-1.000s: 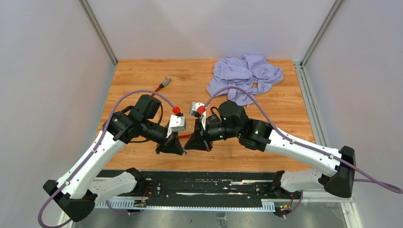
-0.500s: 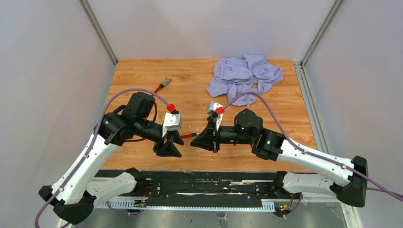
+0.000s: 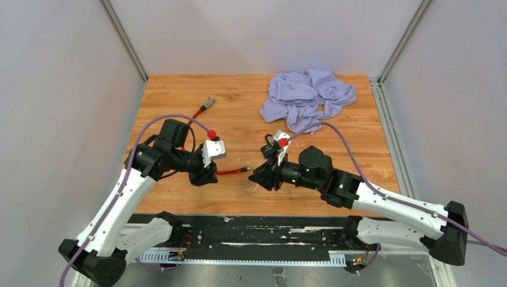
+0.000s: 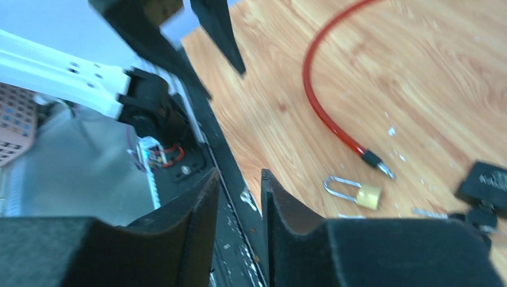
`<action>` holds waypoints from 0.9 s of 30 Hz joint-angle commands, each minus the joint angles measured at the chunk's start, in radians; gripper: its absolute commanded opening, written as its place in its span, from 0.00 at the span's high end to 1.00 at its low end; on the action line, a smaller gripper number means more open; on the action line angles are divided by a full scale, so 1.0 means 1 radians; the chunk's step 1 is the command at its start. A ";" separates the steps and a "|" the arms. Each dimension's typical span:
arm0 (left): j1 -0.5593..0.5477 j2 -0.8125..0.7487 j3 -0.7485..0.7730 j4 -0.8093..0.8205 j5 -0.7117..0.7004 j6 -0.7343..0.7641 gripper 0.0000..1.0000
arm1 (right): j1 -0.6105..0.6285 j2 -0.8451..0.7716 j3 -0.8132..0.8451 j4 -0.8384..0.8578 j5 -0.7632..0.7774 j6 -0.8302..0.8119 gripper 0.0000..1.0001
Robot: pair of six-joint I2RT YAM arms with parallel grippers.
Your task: Unlock with the key
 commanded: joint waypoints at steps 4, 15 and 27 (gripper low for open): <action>0.159 0.113 -0.005 -0.038 -0.092 0.163 0.49 | 0.024 0.020 -0.026 -0.116 0.138 -0.063 0.61; 0.205 0.107 -0.045 0.283 -0.239 -0.055 0.20 | -0.034 -0.039 -0.004 -0.230 0.539 -0.045 0.41; 0.566 0.137 -0.383 1.097 -0.271 -0.361 0.05 | -0.561 -0.242 -0.211 -0.231 0.993 0.082 0.24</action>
